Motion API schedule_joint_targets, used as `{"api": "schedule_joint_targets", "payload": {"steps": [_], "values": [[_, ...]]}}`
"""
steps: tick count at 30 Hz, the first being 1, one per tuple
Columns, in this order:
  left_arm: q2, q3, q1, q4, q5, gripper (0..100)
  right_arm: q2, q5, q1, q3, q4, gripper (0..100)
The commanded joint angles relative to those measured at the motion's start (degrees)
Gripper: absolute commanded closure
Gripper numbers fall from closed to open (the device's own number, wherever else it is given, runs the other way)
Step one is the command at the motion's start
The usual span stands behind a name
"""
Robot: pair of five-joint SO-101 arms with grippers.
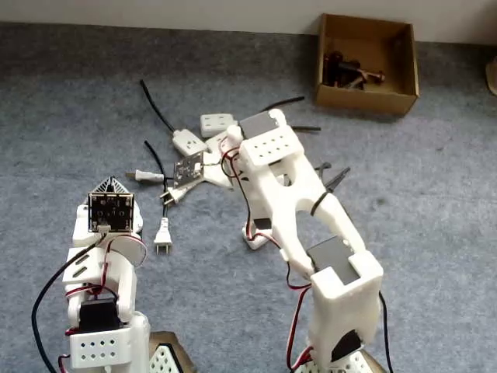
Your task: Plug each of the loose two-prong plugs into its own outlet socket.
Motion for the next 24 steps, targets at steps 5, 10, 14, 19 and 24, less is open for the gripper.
{"api": "schedule_joint_targets", "payload": {"steps": [5, 10, 14, 19, 24], "values": [[-0.48, 1.10, -0.13, 0.00, -0.53, 99, -0.84, -0.35, -0.57, -2.68, 1.10, 99.3], [-0.48, 1.10, -0.13, 0.00, -0.53, 99, -0.84, -0.35, -0.48, -2.68, 1.10, 99.3], [-0.48, 1.10, -0.13, 0.00, -0.53, 99, -0.84, -0.35, -0.13, -2.68, 1.10, 99.3], [-0.48, 1.10, -0.13, -0.09, -0.53, 99, -0.84, -0.35, 1.71, -2.68, 1.10, 99.3], [-0.48, 1.10, -0.13, -0.09, -0.53, 99, -0.84, -0.35, 2.42, -2.68, 1.10, 99.3]]}}
